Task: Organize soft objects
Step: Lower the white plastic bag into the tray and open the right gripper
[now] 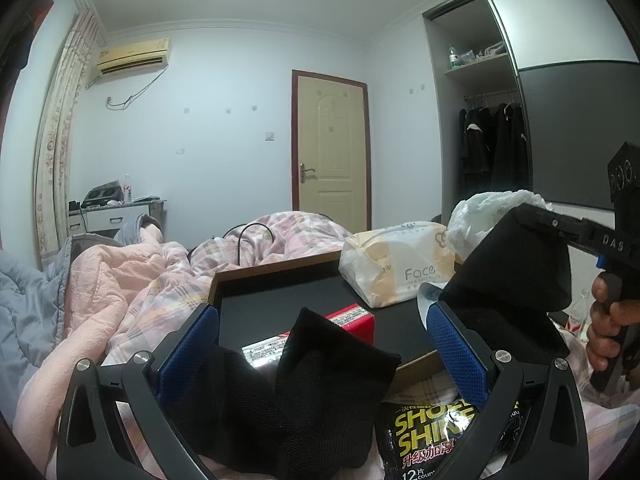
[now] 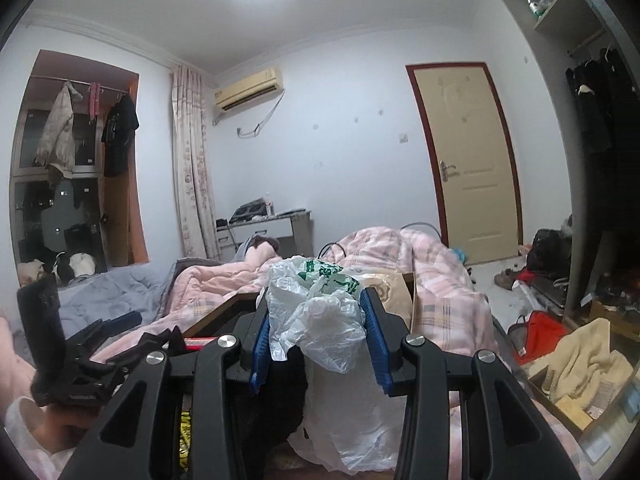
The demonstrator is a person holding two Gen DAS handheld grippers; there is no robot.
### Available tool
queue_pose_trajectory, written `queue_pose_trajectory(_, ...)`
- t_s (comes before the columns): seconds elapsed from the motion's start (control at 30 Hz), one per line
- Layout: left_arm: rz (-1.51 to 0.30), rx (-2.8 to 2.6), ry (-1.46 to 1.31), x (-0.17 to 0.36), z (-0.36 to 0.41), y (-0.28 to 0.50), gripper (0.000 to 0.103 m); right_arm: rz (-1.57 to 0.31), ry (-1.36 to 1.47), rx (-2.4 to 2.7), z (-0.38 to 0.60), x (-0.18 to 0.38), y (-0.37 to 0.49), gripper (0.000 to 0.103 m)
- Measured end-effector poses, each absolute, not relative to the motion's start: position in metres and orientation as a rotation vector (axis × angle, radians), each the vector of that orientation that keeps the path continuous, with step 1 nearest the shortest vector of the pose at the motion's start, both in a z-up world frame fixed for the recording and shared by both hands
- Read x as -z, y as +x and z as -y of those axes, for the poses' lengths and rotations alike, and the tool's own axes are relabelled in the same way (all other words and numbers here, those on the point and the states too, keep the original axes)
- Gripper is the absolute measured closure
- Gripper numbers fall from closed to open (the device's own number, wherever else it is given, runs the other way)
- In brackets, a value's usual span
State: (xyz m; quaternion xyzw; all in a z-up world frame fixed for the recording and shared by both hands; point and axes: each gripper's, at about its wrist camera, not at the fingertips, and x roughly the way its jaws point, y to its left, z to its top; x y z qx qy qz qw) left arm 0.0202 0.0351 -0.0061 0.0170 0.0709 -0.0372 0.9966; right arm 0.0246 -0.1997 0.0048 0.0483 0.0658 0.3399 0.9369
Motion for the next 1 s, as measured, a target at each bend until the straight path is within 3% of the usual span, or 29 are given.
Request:
queue_pose_trajectory(0.33, -0.142, 0.074, 0.033, 0.006, -0.035, 0.02, 0.0, -0.286, -0.092, -0.682, 0.172, 0.016, 0.037, 0.062)
queue_pose_trajectory(0.43, -0.142, 0.074, 0.034, 0.006, -0.035, 0.02, 0.0, -0.274, -0.091, -0.677, 0.18, 0.012, 0.034, 0.041)
queue_pose_trajectory(0.47, -0.142, 0.074, 0.034, 0.006, -0.035, 0.02, 0.0, -0.272, -0.084, -0.67, 0.183, 0.011, 0.034, 0.022)
queue_pose_trajectory(0.5, -0.142, 0.074, 0.034, 0.006, -0.035, 0.02, 0.0, -0.269, -0.076, -0.662, 0.186, 0.01, 0.034, 0.011)
queue_pose_trajectory(1.0, -0.142, 0.074, 0.034, 0.006, -0.035, 0.02, 0.0, -0.188, -0.031, -0.762, 0.206, -0.02, 0.019, 0.01)
